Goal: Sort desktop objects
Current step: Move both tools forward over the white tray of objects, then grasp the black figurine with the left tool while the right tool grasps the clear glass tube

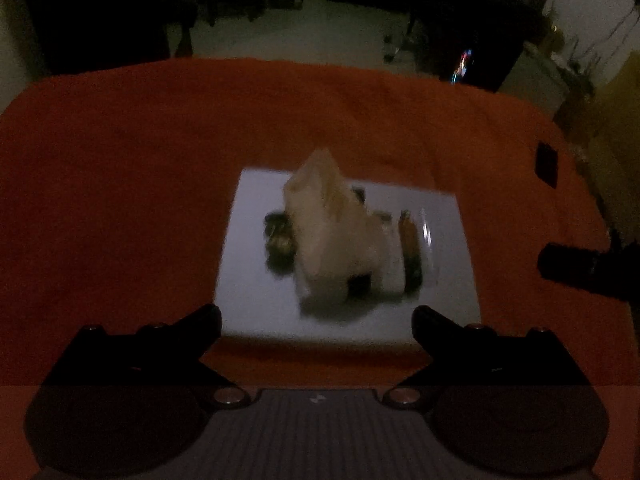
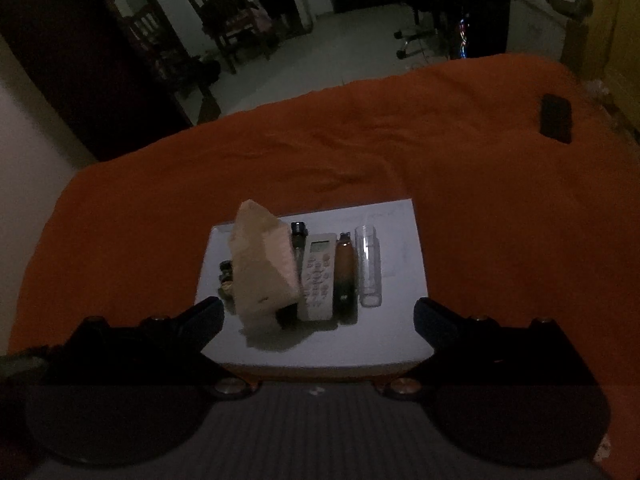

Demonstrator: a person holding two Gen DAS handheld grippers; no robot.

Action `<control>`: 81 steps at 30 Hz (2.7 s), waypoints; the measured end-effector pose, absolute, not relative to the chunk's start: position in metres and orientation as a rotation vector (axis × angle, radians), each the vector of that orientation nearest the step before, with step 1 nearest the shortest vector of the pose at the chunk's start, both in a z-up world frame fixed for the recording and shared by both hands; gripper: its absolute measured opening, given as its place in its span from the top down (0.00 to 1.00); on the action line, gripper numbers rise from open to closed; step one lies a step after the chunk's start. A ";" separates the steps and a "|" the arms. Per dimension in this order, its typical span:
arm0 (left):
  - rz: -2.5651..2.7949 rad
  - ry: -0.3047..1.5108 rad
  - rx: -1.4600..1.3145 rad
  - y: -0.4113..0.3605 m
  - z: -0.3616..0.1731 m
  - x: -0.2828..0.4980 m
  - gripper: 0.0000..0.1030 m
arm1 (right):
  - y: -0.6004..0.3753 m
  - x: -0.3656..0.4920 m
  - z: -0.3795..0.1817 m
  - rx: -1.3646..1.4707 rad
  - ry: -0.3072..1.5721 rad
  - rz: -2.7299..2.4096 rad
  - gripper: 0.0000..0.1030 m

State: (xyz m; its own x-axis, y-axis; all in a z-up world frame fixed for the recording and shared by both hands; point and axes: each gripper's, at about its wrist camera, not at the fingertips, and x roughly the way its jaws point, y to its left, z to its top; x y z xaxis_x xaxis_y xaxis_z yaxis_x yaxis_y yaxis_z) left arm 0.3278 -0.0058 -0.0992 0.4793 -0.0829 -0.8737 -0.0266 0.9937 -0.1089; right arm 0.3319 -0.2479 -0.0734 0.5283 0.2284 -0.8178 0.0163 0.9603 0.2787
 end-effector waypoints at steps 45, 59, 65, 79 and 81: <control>-0.033 1.112 -0.131 0.042 -0.240 0.452 0.54 | -0.231 0.464 -0.250 0.091 1.180 0.146 0.60; -0.039 1.101 -0.173 0.033 -0.269 0.461 0.69 | -0.230 0.459 -0.254 0.138 1.191 0.145 0.60; -0.054 1.125 -0.099 0.033 -0.263 0.452 0.74 | -0.226 0.456 -0.250 0.105 1.173 0.170 0.71; -0.162 1.161 -0.044 0.040 -0.247 0.417 0.75 | -0.231 0.439 -0.235 0.041 1.264 0.148 0.88; -0.147 1.161 -0.043 0.039 -0.249 0.422 0.75 | -0.231 0.439 -0.235 0.052 1.256 0.143 0.85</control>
State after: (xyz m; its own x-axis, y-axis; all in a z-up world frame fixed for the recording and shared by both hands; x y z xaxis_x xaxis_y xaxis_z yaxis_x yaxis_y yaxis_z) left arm 0.4217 0.0390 -0.2492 0.3898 -0.1377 -0.9105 0.0936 0.9896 -0.1096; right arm 0.4391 -0.2312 -0.2349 0.3019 0.1363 -0.9435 -0.0791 0.9899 0.1177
